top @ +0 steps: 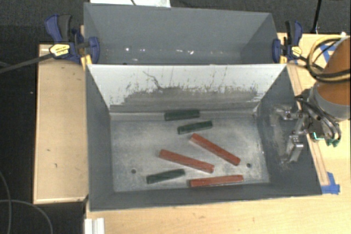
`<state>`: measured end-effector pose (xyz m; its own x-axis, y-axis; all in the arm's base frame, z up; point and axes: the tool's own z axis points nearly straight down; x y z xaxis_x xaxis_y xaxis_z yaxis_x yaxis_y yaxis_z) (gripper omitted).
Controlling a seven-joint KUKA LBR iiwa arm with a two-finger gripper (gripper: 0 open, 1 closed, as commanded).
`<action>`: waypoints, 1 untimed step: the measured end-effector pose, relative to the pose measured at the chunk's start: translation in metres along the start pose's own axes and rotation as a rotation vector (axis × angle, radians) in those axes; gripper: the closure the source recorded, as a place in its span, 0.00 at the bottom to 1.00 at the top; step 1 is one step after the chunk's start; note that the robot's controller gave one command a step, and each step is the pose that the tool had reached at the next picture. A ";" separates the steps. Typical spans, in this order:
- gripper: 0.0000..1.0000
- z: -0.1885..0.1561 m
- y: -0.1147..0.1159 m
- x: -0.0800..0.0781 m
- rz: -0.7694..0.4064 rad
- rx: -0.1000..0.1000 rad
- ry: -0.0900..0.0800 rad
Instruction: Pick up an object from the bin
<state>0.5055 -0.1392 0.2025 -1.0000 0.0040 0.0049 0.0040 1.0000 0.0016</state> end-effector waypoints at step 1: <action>0.00 -0.004 0.001 -0.002 -0.004 0.002 -0.008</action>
Offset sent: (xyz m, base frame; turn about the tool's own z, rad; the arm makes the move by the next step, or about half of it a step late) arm 0.0184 0.0209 -0.1221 0.2297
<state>0.5073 -0.1387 0.2066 -1.0000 -0.0004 -0.0030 -0.0004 1.0000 -0.0004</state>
